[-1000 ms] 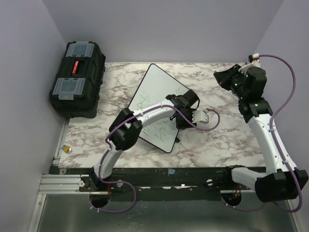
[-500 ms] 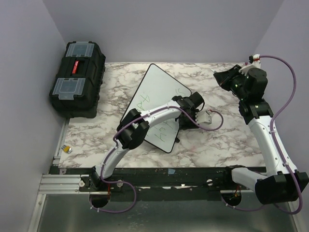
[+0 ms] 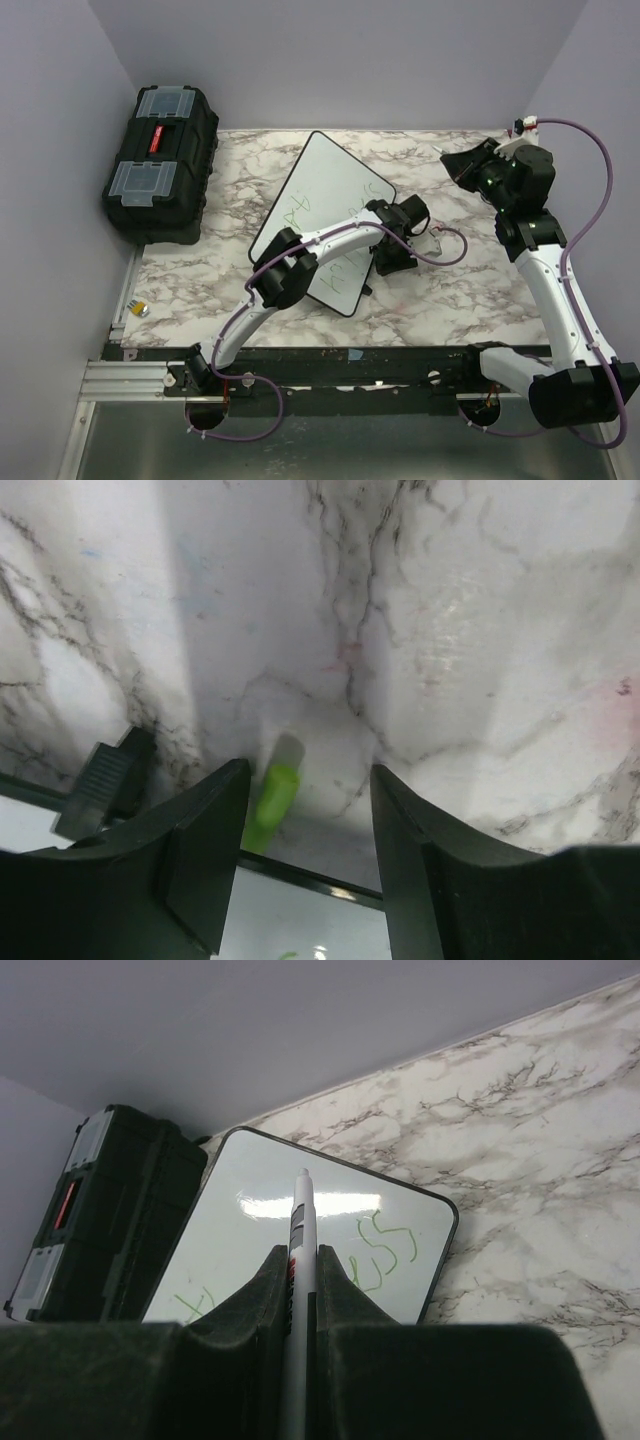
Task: Write a sentence on the whiteboard
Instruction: Pick up the pen cap from the center of the board.
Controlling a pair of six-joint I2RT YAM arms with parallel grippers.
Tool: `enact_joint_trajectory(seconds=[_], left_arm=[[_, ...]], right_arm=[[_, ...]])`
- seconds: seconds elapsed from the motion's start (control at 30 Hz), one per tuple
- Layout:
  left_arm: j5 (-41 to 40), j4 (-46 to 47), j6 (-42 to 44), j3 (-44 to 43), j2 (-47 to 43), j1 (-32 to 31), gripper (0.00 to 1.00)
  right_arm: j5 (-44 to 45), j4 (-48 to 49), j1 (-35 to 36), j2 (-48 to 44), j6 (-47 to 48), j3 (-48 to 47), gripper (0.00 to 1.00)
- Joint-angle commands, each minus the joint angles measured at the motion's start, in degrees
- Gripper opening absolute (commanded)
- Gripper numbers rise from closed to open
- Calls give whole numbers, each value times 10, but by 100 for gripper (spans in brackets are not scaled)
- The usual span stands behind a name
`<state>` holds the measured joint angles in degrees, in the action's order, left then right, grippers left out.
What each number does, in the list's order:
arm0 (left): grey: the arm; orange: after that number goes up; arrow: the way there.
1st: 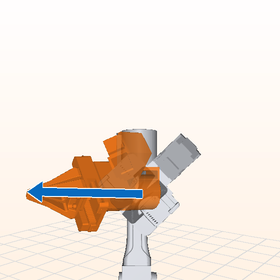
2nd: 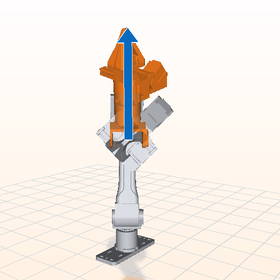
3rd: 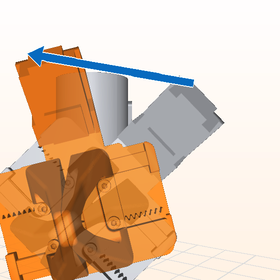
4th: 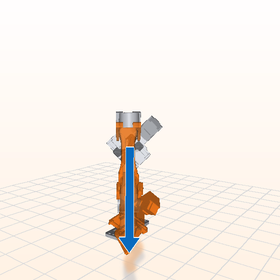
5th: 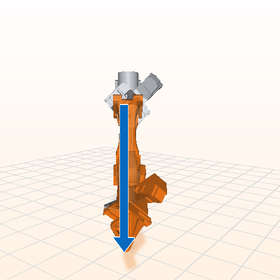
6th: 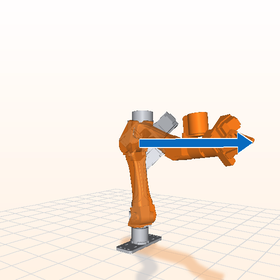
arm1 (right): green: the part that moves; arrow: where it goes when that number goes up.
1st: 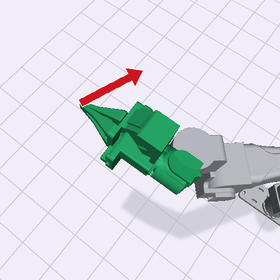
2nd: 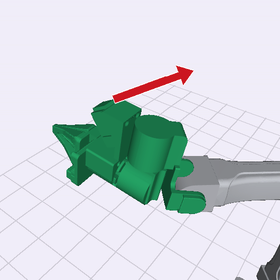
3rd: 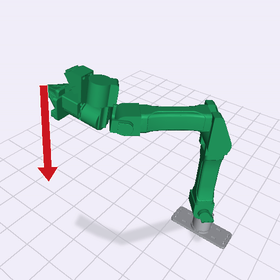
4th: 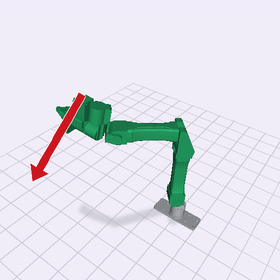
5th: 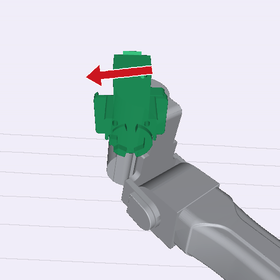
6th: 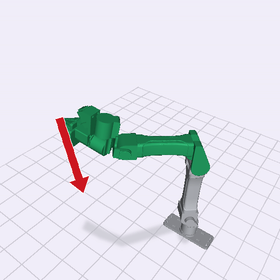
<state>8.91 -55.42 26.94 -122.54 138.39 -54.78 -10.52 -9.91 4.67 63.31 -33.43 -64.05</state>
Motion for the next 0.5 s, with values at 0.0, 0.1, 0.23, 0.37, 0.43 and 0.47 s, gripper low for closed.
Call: enact_joint_trajectory(seconds=[0.0,0.1,0.23,0.37,0.43,0.47], left_arm=[[-17,-13,-36,28,41,-2,53],[-15,18,-40,56,33,-1,51],[-14,27,-40,60,29,-1,46],[-14,35,-40,70,20,-1,33],[-18,37,-40,80,14,-1,30],[-19,40,-39,86,10,-1,27]], right_arm=[[-17,6,2,-12,-1,9,1],[-20,6,2,-10,-1,12,1],[-21,7,1,-6,-3,13,1],[-21,9,2,-6,-4,13,1],[-22,8,2,-5,-3,15,1],[-23,8,2,-6,-4,16,1]])
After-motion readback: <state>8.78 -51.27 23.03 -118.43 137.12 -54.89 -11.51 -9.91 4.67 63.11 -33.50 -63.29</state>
